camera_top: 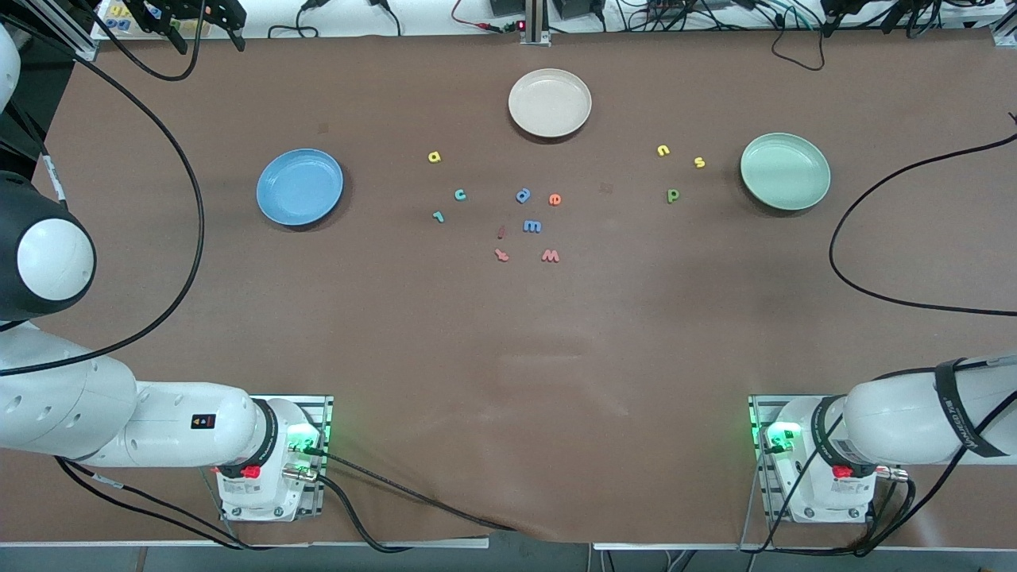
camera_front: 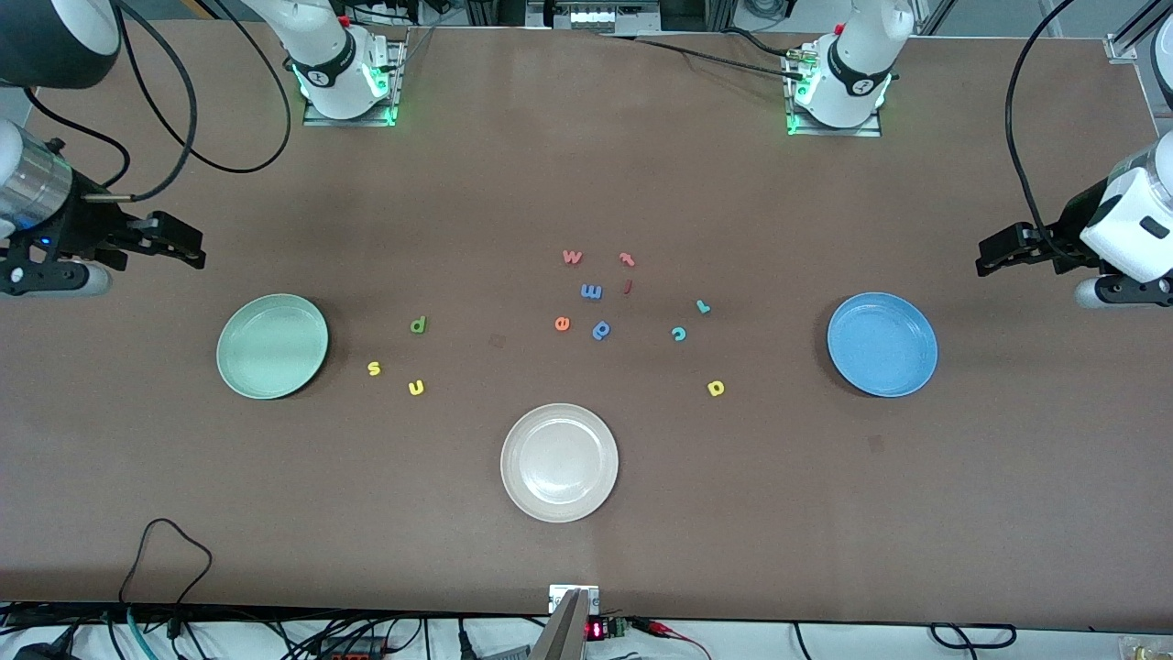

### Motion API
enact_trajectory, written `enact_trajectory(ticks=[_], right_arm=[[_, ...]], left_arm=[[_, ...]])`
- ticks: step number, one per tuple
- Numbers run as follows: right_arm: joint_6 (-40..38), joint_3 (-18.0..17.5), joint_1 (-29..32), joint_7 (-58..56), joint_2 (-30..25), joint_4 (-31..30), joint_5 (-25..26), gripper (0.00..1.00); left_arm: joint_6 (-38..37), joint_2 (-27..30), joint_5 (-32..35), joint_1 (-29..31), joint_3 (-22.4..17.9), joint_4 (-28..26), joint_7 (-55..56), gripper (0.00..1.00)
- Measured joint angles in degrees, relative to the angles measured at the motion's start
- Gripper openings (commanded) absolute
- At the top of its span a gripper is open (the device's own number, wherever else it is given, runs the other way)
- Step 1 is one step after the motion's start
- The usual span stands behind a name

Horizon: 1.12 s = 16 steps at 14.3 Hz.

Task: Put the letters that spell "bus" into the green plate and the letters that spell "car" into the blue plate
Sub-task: 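Reach the left gripper to a yellow letter while the right gripper reaches yellow s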

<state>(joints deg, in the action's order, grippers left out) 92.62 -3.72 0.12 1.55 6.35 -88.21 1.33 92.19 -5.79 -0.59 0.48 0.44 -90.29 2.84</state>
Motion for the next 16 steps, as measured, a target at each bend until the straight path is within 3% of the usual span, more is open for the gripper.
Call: enact_trajectory(ticks=[9,13,16], right_arm=[[-0.95,-0.09,-1.26,-0.03,0.89,0.13,-0.38,1.00],[0.30,-0.24,-4.49,0.01,7.24,-1.22,-0.44,1.00],[9.69,-0.24,-5.46,0.01,13.68,-3.55,-0.44,1.00]], left_arm=[[0.06,0.02,0.00,0.73,-0.04,-0.39,0.00,1.00],[0.14,-0.63,0.00,0.00,0.23,-1.71,-0.39,1.00],[4.48,-6.40,-0.01,-4.16,1.16,-3.03,-0.79,0.94]])
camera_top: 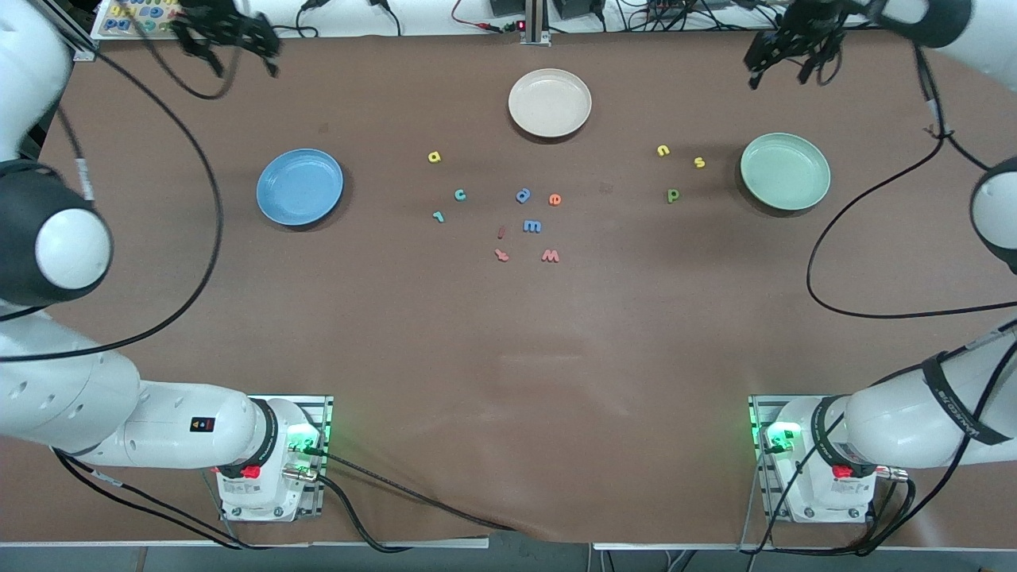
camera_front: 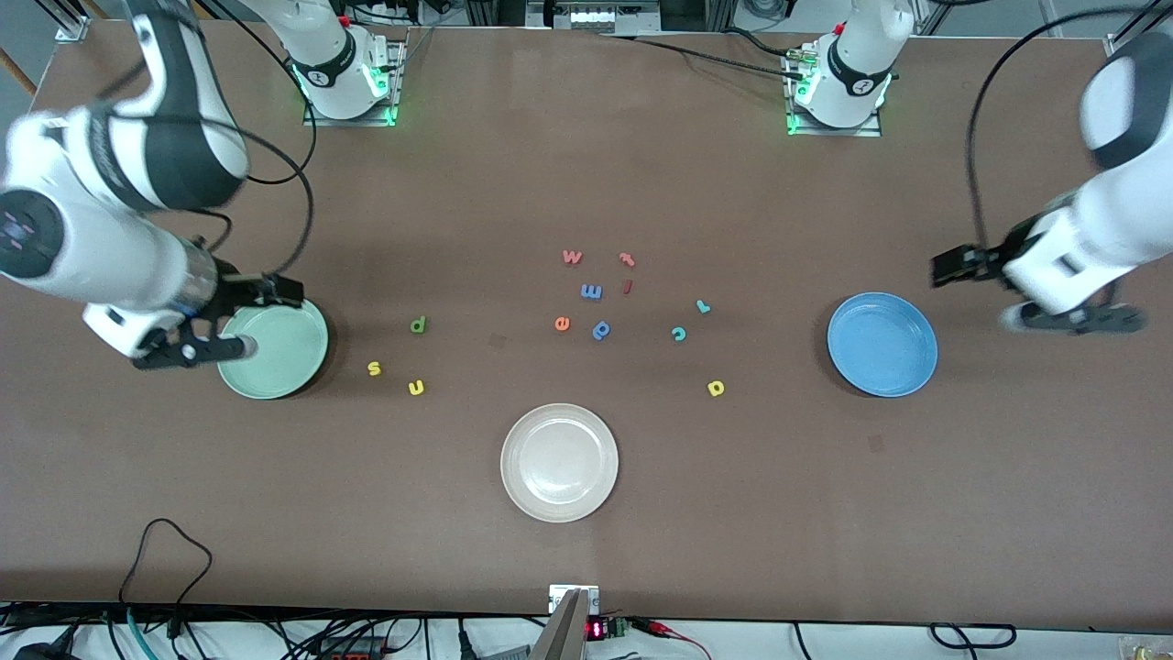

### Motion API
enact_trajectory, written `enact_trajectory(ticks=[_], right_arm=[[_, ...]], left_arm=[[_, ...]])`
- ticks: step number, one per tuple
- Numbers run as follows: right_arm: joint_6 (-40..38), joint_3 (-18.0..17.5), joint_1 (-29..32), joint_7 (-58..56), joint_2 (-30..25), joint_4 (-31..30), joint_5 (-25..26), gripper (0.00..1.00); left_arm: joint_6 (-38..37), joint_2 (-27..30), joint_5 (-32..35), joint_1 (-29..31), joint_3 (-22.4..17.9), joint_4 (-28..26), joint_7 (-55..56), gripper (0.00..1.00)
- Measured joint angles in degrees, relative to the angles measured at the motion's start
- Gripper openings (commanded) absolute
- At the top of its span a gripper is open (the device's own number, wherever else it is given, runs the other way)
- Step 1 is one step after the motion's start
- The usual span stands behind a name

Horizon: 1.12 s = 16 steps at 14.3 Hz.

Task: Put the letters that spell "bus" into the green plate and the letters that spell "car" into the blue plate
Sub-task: 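Reach the left gripper to a yellow letter while the right gripper reaches yellow s, then close the left gripper on the yellow letter while the right gripper grasps s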

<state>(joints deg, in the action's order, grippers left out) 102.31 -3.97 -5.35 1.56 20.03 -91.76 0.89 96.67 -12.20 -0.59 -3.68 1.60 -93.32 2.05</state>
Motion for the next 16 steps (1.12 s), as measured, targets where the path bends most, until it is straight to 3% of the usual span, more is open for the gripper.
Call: enact_trajectory(ticks=[3,6,8,10,13,16], right_arm=[[10.18,-0.01,-1.37,0.00,5.12,-2.89,0.00,1.00],[19.08,-0.01,-2.54,0.00,8.78,-5.83,0.02,0.81],[22.42,0.00,-2.91,-0.34,10.63,-6.81,0.10,0.61],[24.42,-0.01,-3.79,-0.79,11.96,-6.90,0.13,0.47],[25.26,-0.01,-5.10,-0.79,13.20,-6.99,0.54,0.47],[25.64,0.05,-5.22,-0.82,14.53,-7.12,2.18,0.49]], left_arm=[[9.45,-9.61,-0.04,-6.78,0.46,-0.05,1.23,0.88],[14.13,-17.81,-0.05,-10.91,0.60,1.72,4.79,0.81],[14.50,-22.47,-0.06,-12.29,0.62,4.87,7.03,0.78],[14.75,-27.08,-0.07,-13.85,0.66,9.33,10.51,0.77],[17.74,-32.28,-0.07,-16.04,0.67,14.02,13.63,0.72],[21.31,-35.24,-0.07,-16.84,0.67,14.87,14.21,0.68]])
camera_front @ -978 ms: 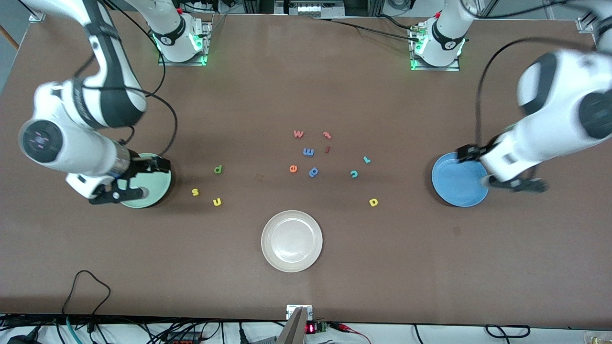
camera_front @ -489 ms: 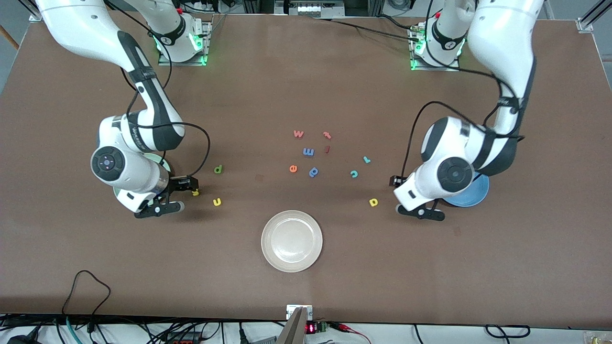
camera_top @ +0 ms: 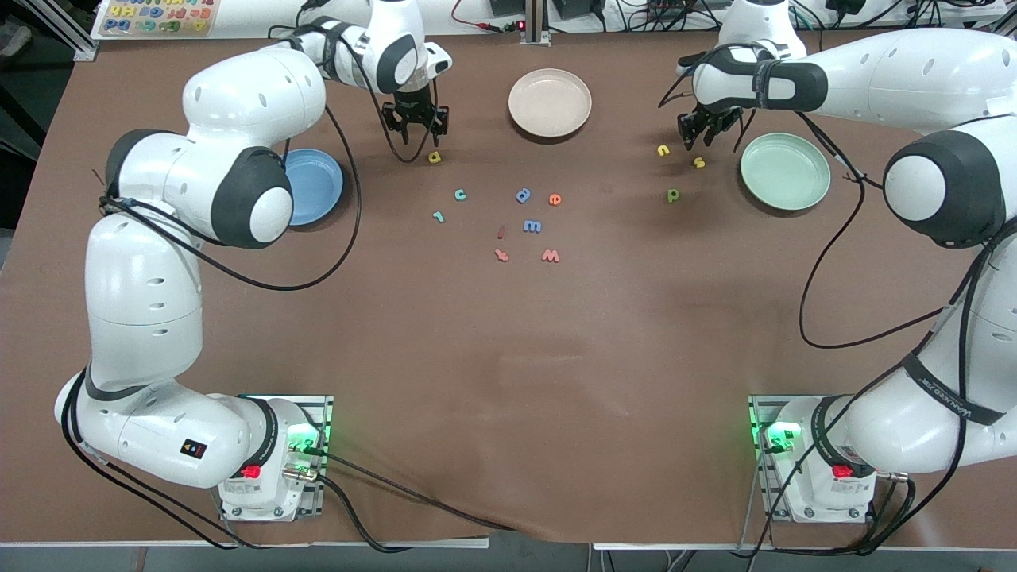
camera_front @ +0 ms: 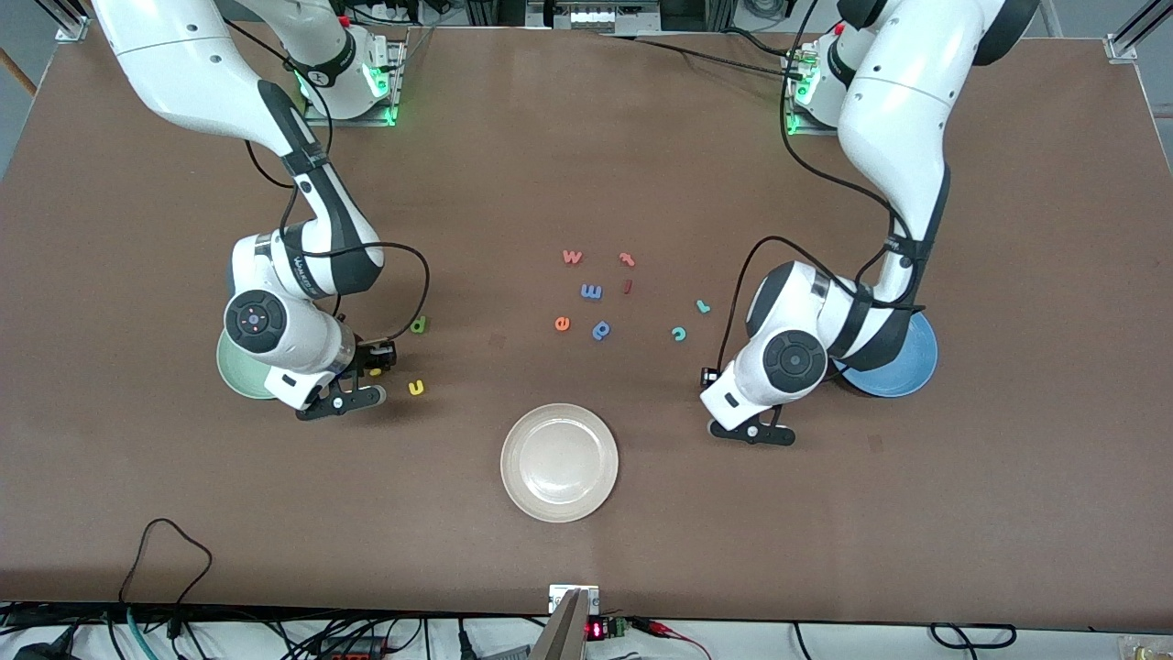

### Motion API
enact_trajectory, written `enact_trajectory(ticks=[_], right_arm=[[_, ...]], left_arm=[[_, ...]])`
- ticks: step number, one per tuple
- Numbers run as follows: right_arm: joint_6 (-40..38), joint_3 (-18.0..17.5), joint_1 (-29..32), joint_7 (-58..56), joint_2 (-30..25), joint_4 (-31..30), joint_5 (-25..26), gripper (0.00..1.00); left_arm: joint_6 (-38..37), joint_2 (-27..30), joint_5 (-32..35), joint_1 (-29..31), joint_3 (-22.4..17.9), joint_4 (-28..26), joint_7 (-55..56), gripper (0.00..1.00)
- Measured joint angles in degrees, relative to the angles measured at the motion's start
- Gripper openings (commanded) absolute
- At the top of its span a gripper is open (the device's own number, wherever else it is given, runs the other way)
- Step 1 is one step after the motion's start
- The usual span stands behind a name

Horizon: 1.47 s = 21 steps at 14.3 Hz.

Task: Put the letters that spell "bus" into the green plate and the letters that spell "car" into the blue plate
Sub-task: 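Close the left gripper on the yellow letter while the right gripper grasps s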

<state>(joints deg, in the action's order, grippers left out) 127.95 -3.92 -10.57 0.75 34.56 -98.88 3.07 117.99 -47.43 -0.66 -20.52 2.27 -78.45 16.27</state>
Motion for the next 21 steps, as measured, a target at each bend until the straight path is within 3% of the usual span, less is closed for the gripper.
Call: enact_trajectory(ticks=[3,13,16,21], right_arm=[[2.04,0.09,0.01,0.00,0.52,-1.45,2.66,0.48],[7.48,0.25,0.05,0.00,1.21,-5.98,2.85,0.48],[7.74,0.31,0.10,0.00,1.42,-6.32,2.86,0.47],[9.65,0.35,0.12,-0.02,1.71,-6.32,2.87,0.47]], left_arm=[[1.83,-1.93,0.00,-0.59,0.00,0.28,1.04,0.68],[2.03,-3.34,-2.74,-0.68,-0.08,0.43,1.39,0.62],[2.29,-3.58,-2.74,-0.68,-0.09,0.43,1.39,0.51],[3.31,-3.57,-2.74,-0.67,-0.14,0.53,1.38,0.15]])
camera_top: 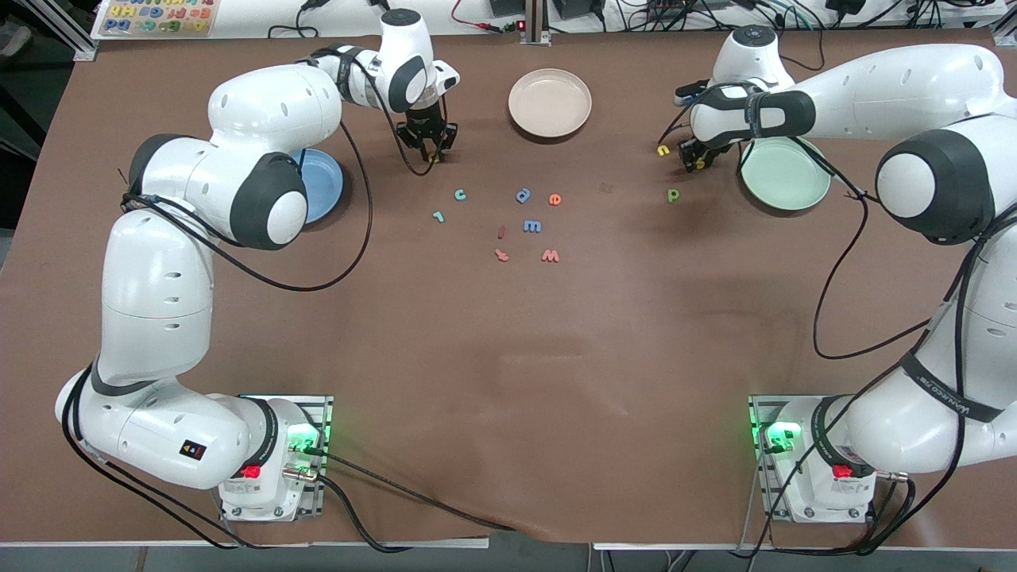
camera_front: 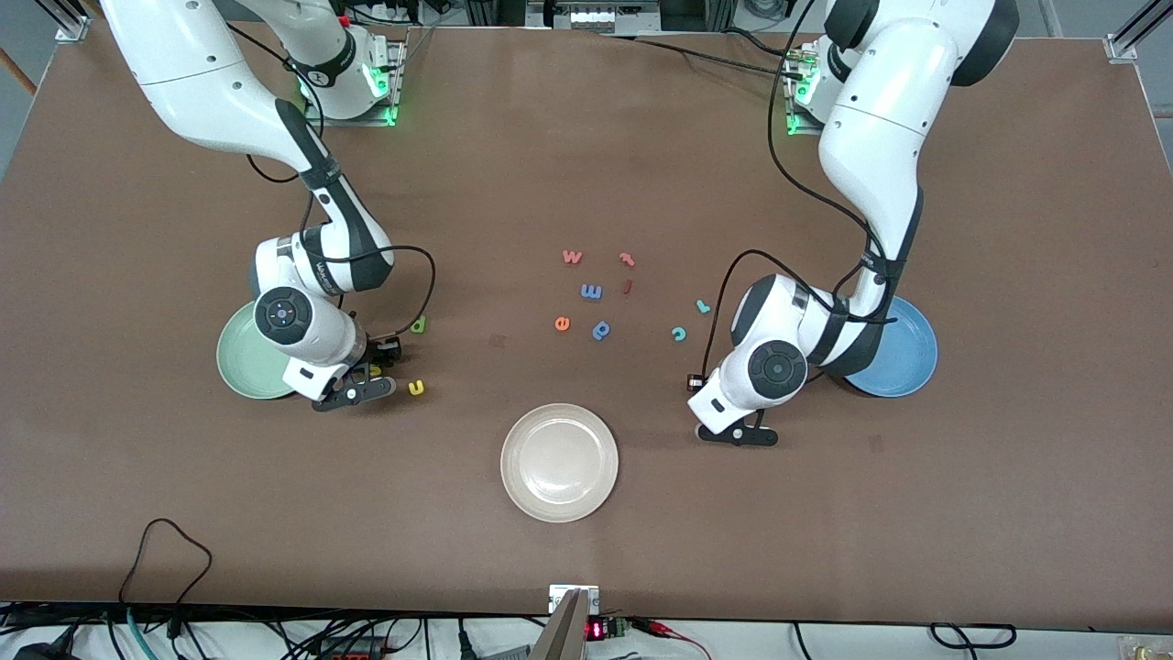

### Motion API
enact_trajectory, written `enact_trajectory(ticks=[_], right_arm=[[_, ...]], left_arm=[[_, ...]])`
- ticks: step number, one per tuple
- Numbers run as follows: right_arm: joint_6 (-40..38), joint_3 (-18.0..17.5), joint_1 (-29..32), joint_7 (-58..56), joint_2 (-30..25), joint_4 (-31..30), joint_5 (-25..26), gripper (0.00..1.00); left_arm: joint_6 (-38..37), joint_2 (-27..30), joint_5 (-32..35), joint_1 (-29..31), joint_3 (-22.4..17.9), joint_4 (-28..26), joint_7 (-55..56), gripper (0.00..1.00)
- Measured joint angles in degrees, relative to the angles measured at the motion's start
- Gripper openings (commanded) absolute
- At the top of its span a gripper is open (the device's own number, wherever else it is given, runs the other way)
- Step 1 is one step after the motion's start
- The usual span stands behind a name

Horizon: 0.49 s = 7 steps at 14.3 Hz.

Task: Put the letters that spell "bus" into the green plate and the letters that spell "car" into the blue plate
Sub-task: 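Close the left gripper on the yellow letter while the right gripper grasps s, then drop the yellow letter on the blue plate while the right gripper drops s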

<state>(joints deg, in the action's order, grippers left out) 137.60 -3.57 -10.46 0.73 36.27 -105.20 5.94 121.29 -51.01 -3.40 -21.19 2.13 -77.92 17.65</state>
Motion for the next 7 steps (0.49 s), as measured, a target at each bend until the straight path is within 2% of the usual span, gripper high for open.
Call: enact_trajectory(ticks=[3,6,7], right_arm=[[1.10,0.01,0.00,0.00,0.16,0.00,0.02,0.45],[1.34,0.03,0.02,-0.04,0.16,0.00,0.05,0.29],[1.39,0.03,0.06,-0.04,0.14,0.01,0.05,0.23]], left_arm=[[0.01,-0.01,0.00,0.00,0.00,0.06,0.00,0.10],[-0.79,0.32,0.00,0.42,-0.53,0.65,-0.15,0.10],[-3.33,0.93,0.00,1.19,-0.96,1.22,-0.71,0.10]])
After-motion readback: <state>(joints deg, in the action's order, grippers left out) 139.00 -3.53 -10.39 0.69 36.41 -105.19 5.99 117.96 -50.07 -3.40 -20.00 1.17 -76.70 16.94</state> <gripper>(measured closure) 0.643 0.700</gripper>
